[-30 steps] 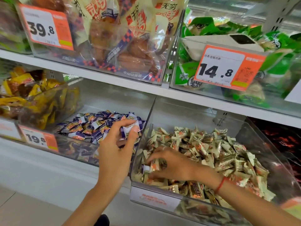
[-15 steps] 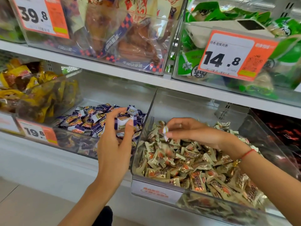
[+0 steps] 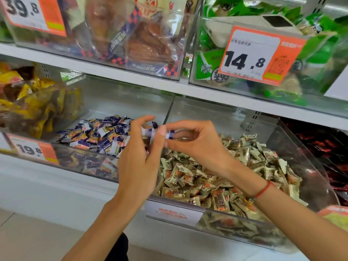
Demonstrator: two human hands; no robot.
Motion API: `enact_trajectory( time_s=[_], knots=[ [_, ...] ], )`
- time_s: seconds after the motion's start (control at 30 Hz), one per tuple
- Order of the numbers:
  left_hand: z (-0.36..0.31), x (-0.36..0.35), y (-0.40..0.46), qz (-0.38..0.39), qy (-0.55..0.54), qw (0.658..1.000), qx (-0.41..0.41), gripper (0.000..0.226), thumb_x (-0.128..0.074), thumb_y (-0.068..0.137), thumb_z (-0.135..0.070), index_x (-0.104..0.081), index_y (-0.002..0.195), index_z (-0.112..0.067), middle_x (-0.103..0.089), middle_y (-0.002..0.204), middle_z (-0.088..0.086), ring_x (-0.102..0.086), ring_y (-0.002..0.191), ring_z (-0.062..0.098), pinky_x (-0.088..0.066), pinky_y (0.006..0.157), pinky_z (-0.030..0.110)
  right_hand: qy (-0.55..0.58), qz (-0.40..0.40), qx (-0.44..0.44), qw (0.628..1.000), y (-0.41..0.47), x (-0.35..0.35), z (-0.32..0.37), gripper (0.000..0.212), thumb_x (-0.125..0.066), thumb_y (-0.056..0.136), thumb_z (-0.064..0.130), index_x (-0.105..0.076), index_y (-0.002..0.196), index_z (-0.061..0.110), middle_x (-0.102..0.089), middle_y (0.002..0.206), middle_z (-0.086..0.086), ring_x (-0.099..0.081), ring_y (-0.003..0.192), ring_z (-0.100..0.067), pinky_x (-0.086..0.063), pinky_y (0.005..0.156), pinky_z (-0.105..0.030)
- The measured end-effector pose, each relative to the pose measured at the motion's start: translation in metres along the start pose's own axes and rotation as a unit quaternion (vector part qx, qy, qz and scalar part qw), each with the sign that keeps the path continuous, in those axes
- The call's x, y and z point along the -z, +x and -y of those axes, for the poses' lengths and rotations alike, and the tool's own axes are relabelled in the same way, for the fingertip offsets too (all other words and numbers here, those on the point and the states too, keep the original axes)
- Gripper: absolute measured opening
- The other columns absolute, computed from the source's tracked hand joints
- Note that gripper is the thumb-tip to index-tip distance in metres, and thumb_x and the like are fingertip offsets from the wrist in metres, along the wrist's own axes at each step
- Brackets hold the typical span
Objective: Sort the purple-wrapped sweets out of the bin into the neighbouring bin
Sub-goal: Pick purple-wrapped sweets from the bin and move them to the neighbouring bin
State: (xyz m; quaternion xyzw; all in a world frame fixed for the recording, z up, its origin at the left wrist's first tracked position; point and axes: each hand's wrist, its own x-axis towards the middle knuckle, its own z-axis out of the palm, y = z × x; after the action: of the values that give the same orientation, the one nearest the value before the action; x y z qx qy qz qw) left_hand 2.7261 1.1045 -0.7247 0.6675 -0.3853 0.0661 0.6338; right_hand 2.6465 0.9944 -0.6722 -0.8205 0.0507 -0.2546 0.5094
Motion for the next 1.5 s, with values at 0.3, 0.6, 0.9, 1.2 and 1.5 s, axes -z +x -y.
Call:
enact_trajectory(
  time_s=[0.3,0.6,0.9,1.2,1.5],
  knots=[
    [0.056,0.046,0.053,-0.026,0.274,0.961,0.034,0.045,-0.04,0.094,-0.047,-0.047,0.127,-0.018,-0.06,0.088,0.003,-0.054,0.072,0.015,-0.035,0.056,0.031,-0.39,0.182,-0.151,0.89,-0.001,0.1,-0.046,0.031,-0.068,0.089,0.021,-0.063,0.117,0.033,-0.064,0.123,0.012,-0.058,0.109,0.003,-0.046,0.101,-0.032],
    [0.014,0.009,0.0,0.189,0.129,0.971,0.061,0.068,-0.036,0.089,-0.059,-0.007,0.148,-0.042,-0.016,0.151,-0.024,-0.018,0.136,-0.006,-0.022,0.113,0.028,-0.547,0.324,-0.28,0.719,0.025,0.086,-0.079,0.101,-0.076,0.078,0.035,-0.006,0.15,0.044,-0.008,0.16,0.008,-0.012,0.147,-0.023,-0.02,0.118,-0.048],
    [0.024,0.0,-0.006,0.13,0.185,0.974,-0.016,0.05,-0.043,0.098,-0.022,-0.032,0.147,-0.026,-0.044,0.143,-0.01,-0.047,0.125,0.006,-0.032,0.097,0.015,-0.516,0.193,-0.196,0.811,0.044,0.07,-0.107,0.053,-0.066,0.085,0.042,-0.05,0.134,0.029,-0.06,0.115,0.004,-0.057,0.11,-0.019,-0.047,0.098,-0.039],
    [0.024,0.0,-0.007,0.124,0.162,0.979,-0.014,0.048,-0.043,0.097,-0.02,-0.035,0.144,-0.03,-0.044,0.142,-0.014,-0.047,0.124,0.007,-0.038,0.101,0.024,-0.141,0.063,-0.243,0.958,0.063,0.071,-0.083,0.055,-0.069,0.086,0.014,-0.048,0.137,0.021,-0.051,0.128,0.0,-0.064,0.09,-0.012,-0.055,0.076,-0.018],
    [0.018,0.001,-0.003,0.118,0.261,0.953,-0.096,0.047,-0.046,0.094,-0.014,-0.04,0.141,-0.02,-0.041,0.144,-0.004,-0.034,0.129,0.005,-0.026,0.108,0.025,-0.537,0.214,-0.142,0.803,0.003,0.078,-0.096,0.059,-0.059,0.089,0.047,-0.033,0.142,0.042,-0.034,0.152,0.005,-0.029,0.14,-0.02,-0.024,0.116,-0.046]
  ],
)
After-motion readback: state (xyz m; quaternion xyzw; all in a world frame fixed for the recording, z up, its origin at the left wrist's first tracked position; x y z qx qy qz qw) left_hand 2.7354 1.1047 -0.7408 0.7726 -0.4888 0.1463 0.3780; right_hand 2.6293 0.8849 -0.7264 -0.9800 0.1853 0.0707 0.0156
